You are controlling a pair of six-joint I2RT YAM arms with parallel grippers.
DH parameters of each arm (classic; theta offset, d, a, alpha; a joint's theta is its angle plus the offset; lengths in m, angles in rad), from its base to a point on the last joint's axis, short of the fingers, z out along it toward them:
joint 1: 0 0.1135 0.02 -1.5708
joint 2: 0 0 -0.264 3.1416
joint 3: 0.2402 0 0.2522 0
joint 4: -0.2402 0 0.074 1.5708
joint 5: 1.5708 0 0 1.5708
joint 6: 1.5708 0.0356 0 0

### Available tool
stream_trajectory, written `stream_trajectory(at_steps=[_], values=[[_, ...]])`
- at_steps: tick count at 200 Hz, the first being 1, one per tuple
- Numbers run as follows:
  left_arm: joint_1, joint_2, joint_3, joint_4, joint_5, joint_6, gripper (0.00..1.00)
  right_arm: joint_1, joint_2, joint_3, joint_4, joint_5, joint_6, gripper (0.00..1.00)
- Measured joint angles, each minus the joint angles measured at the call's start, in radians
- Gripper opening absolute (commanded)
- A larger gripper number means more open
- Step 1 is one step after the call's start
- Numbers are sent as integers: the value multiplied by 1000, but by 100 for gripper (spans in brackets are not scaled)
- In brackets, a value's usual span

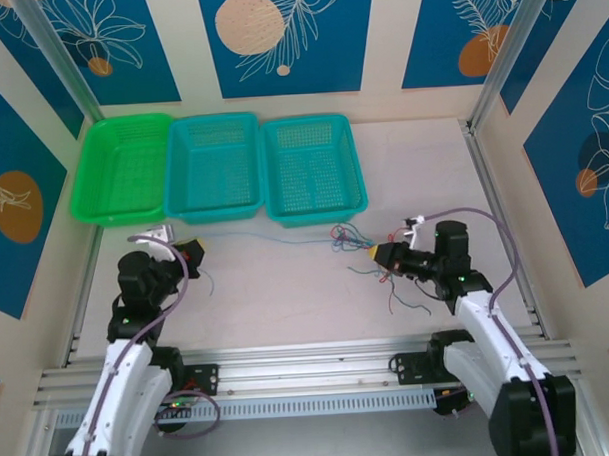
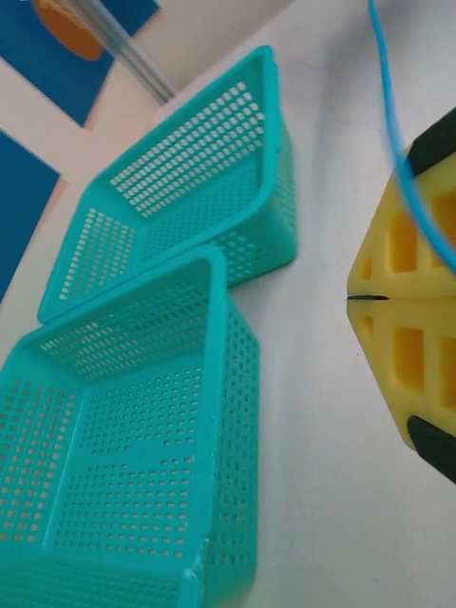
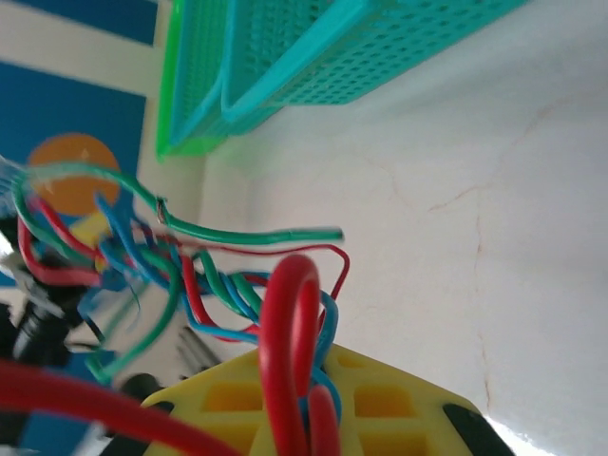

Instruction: Untangle the cables

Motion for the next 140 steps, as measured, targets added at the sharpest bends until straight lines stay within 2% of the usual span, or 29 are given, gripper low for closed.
stream_trajectory(at_steps=[6, 19, 27, 37, 52, 72, 94, 116, 140], values=[[-13, 25, -30, 49, 13, -12, 6, 58, -19, 7, -1, 48, -24, 0], [-77, 42, -72, 80, 18, -6, 33, 146, -47, 27, -3, 122, -63, 0], [-129, 31, -85, 79, 15, 5, 45, 167, -53, 40, -2, 156, -80, 0], [-193, -4, -92, 74, 4, 32, 54, 179, -51, 61, -3, 204, -100, 0], [-251, -75, -91, 57, -25, 45, 62, 193, -40, 85, -11, 277, -126, 0], [-267, -177, -77, -3, -86, 54, 61, 225, -2, 136, -60, 400, -163, 0], [-274, -211, -9, -55, -110, 45, 54, 277, 45, 194, -121, 527, -197, 0], [-313, -115, 78, -16, -70, -10, 52, 321, 85, 230, -146, 592, -218, 0], [-472, 105, 148, 90, -35, -61, 52, 360, 112, 238, -149, 597, -222, 0]])
